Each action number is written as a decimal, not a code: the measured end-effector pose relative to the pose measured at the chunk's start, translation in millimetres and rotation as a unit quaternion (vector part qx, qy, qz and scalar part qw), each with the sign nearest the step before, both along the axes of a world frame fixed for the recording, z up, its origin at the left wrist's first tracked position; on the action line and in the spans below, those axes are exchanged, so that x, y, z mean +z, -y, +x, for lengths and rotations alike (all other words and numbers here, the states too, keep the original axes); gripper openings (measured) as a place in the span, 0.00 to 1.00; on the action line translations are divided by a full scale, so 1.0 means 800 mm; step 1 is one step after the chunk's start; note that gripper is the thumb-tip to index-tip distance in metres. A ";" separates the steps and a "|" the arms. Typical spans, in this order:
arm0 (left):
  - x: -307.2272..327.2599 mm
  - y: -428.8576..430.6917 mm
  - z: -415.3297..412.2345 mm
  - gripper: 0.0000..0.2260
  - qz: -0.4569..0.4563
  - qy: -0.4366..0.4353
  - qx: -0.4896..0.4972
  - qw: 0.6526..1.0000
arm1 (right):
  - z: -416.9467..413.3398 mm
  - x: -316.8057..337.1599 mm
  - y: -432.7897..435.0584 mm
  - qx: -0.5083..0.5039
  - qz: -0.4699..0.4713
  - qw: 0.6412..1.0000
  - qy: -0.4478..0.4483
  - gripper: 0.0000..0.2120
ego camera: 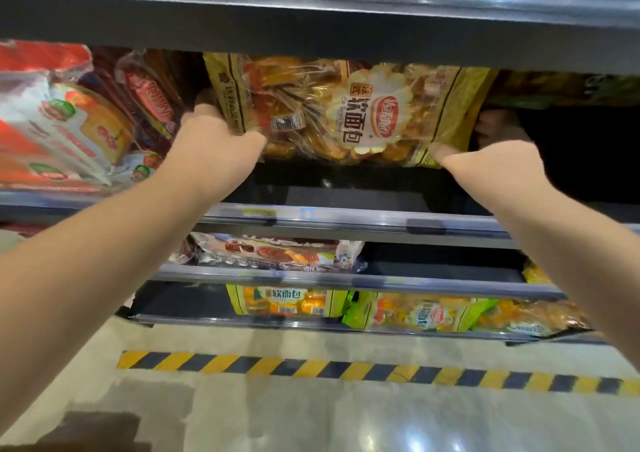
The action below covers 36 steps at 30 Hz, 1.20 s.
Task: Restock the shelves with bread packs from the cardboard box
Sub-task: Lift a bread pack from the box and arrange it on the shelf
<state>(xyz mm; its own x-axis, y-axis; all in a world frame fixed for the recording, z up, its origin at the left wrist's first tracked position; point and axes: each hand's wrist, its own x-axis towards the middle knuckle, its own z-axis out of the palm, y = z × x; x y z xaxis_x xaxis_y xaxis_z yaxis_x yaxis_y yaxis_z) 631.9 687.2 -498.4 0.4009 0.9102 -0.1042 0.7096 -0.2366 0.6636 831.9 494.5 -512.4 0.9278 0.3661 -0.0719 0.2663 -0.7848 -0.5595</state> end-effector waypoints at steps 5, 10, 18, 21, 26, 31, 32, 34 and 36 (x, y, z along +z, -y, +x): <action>0.024 0.043 -0.049 0.24 0.083 -0.107 -0.187 0.973 | -0.057 0.028 0.033 0.127 -0.052 0.990 0.035 0.20; 0.081 0.093 -0.100 0.36 0.126 -0.170 -0.321 0.923 | -0.122 0.073 0.050 0.327 -0.113 0.927 0.145 0.33; 0.211 0.170 -0.212 0.32 0.222 -0.311 -0.342 0.859 | -0.252 0.227 0.101 0.391 -0.158 0.881 0.213 0.28; 0.254 0.199 -0.264 0.32 0.209 -0.311 -0.306 0.875 | -0.302 0.274 0.126 0.411 -0.166 0.876 0.190 0.29; 0.293 0.242 -0.352 0.33 0.172 -0.323 -0.232 0.901 | -0.376 0.312 0.151 0.436 -0.103 0.878 0.170 0.28; 0.312 0.259 -0.425 0.32 0.135 -0.333 -0.152 0.921 | -0.438 0.332 0.122 0.494 -0.077 0.854 0.141 0.29; 0.315 0.260 -0.438 0.32 0.130 -0.336 -0.135 0.923 | -0.450 0.333 0.114 0.513 -0.071 0.844 0.142 0.29; 0.319 0.263 -0.466 0.32 0.119 -0.339 -0.099 0.928 | -0.474 0.333 0.100 0.548 -0.055 0.822 0.145 0.28; 0.318 0.269 -0.499 0.31 0.106 -0.334 -0.056 0.935 | -0.499 0.330 0.086 0.585 -0.049 0.797 0.142 0.28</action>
